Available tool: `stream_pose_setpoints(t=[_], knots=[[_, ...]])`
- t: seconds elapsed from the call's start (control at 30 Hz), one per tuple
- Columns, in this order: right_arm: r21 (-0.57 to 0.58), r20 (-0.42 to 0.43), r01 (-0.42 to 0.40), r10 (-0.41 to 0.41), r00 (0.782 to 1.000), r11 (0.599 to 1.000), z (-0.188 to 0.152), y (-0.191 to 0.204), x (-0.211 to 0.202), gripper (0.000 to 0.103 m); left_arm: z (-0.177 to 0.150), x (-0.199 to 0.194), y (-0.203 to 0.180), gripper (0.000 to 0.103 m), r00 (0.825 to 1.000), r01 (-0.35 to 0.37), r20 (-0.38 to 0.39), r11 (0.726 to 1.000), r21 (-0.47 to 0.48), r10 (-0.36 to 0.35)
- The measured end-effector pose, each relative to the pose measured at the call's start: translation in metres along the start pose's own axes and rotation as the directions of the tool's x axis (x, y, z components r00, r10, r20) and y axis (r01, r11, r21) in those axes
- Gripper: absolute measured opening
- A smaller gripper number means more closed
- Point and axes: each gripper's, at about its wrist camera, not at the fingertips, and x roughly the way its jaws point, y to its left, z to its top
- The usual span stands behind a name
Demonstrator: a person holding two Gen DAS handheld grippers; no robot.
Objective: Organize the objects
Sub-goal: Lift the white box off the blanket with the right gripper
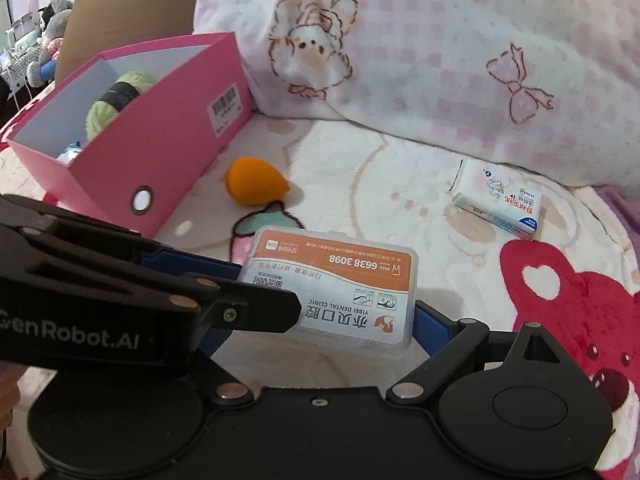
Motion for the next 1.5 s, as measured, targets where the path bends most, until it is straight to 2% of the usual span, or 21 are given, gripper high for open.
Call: stream_pose_setpoints(t=[0.3,0.47,0.73,0.87,1.03,1.23,1.5], knots=[[0.038,0.056,-0.009,0.007,0.998,0.999,0.007,0.032,-0.037,0.096,0.008,-0.056,-0.013,0.036,0.999,-0.045,-0.014,0.998,0.046,0.046],[0.076,0.094,-0.022,0.015,0.995,0.997,0.003,0.054,-0.055,0.096,0.0,-0.087,-0.017,0.037,0.996,-0.087,0.001,0.994,0.069,0.087],[0.083,0.13,-0.014,0.003,0.991,0.996,-0.005,0.082,-0.085,0.096,-0.012,-0.124,-0.029,0.038,0.994,-0.106,-0.001,0.989,0.1,0.106],[0.11,0.121,-0.025,0.011,0.993,0.994,-0.008,0.093,-0.1,0.096,-0.017,-0.142,-0.031,0.038,0.995,-0.101,-0.012,0.99,0.096,0.103],[0.089,0.092,-0.008,0.0,0.996,0.996,-0.009,0.116,-0.119,0.096,-0.028,-0.167,-0.03,0.038,0.995,-0.087,-0.033,0.993,0.083,0.09],[0.075,0.053,-0.013,0.009,0.999,0.997,-0.013,0.142,-0.137,0.096,-0.038,-0.193,-0.029,0.038,0.992,-0.104,-0.068,0.993,0.062,0.108],[0.064,0.069,-0.041,0.036,0.997,0.997,-0.006,0.165,-0.161,0.096,-0.044,-0.234,-0.026,0.038,0.994,-0.104,-0.029,0.993,0.051,0.106]])
